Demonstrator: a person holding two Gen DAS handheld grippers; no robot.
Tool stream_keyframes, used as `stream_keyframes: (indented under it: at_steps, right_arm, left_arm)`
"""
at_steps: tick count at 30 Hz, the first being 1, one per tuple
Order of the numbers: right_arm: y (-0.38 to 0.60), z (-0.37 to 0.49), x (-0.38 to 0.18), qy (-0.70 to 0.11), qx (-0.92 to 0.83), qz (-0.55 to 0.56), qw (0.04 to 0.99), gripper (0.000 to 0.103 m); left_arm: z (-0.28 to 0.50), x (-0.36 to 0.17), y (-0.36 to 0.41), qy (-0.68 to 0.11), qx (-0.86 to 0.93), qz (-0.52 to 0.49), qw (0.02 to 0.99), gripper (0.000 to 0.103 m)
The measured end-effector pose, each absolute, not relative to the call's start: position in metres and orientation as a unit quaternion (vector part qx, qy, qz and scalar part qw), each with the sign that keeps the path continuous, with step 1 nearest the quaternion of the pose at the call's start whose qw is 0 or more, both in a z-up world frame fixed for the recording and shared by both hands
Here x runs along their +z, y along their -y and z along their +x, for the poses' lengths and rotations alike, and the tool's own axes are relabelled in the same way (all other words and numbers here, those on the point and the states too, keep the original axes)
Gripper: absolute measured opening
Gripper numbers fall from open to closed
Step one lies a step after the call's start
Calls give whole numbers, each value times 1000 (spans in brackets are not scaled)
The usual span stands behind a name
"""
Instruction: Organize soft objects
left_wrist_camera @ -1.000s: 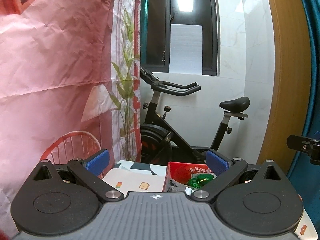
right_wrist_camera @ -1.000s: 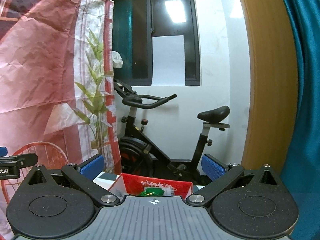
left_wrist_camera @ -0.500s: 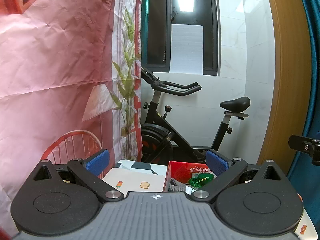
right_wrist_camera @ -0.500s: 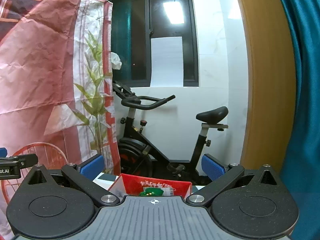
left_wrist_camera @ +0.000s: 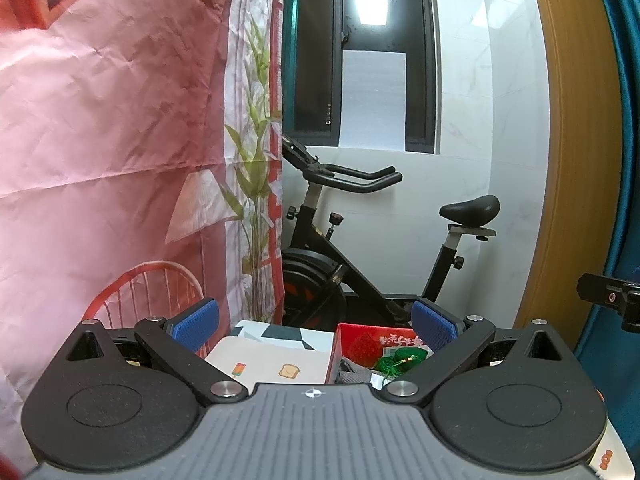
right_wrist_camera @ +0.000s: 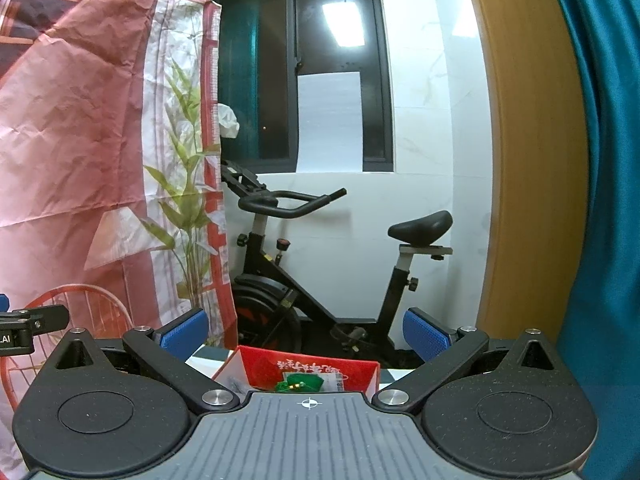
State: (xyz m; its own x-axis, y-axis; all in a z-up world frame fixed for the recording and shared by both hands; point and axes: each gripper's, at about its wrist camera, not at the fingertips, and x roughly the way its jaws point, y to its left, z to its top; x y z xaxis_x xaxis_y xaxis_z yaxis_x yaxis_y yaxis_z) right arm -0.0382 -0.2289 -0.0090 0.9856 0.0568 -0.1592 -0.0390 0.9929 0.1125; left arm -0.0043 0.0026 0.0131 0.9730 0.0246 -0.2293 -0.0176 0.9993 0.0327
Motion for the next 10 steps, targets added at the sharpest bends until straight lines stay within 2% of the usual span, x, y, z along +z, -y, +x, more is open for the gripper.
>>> stream_keyframes:
  at_steps: [10]
  right_arm:
    - [232,-37,-11,-84,22,55,995,103]
  left_arm:
    - [-6,11,-1,-116,11,18,993,103]
